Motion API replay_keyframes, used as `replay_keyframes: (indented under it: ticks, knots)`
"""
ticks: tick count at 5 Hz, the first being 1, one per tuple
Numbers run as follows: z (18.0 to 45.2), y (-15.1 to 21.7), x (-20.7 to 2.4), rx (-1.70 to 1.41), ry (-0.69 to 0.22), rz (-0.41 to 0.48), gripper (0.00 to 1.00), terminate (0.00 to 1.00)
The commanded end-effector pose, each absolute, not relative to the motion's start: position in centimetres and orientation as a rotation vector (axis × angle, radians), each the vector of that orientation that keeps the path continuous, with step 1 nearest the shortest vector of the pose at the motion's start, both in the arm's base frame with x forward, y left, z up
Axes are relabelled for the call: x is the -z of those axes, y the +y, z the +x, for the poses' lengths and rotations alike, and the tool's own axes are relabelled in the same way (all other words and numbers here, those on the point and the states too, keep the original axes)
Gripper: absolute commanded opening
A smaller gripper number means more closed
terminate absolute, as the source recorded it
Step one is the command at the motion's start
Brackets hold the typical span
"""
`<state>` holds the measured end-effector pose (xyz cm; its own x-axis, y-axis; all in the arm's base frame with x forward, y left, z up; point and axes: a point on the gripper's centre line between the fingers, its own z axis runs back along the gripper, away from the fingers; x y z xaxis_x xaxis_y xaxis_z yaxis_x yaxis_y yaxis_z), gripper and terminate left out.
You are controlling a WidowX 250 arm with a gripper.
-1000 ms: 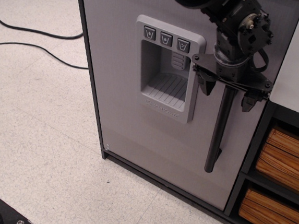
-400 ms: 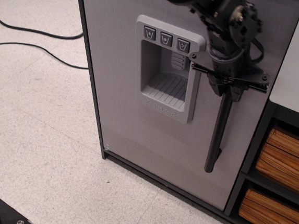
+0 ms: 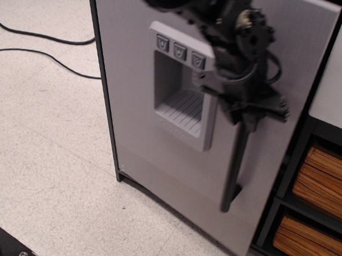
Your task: Open fridge
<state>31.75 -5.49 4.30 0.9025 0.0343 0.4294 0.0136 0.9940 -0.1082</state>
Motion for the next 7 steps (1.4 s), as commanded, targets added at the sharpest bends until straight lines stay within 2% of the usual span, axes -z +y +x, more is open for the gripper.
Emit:
replay_keyframes:
  ticks: [1,2,3,4,5,7]
  knots:
    - [28.3,-2.7,-7.1,0.011,-0.496,-0.079,0.0,0.0]
    - [26.9,-1.1,-7.6,0.003,-0.393,-0.029,1.0,0.0]
    - [25.9,0.9,-7.4,-0.122,-0.242,-0.003,1.0,0.0]
    - [22.4,1.7,-5.2,-0.109,-0.158,0.088,1.0,0.0]
    - [20.6,-1.6,-2.8,0.01,-0.114,0.086,1.0,0.0]
    - [22.9,-9.3,-0.5,0.158,-0.157,0.042,1.0,0.0]
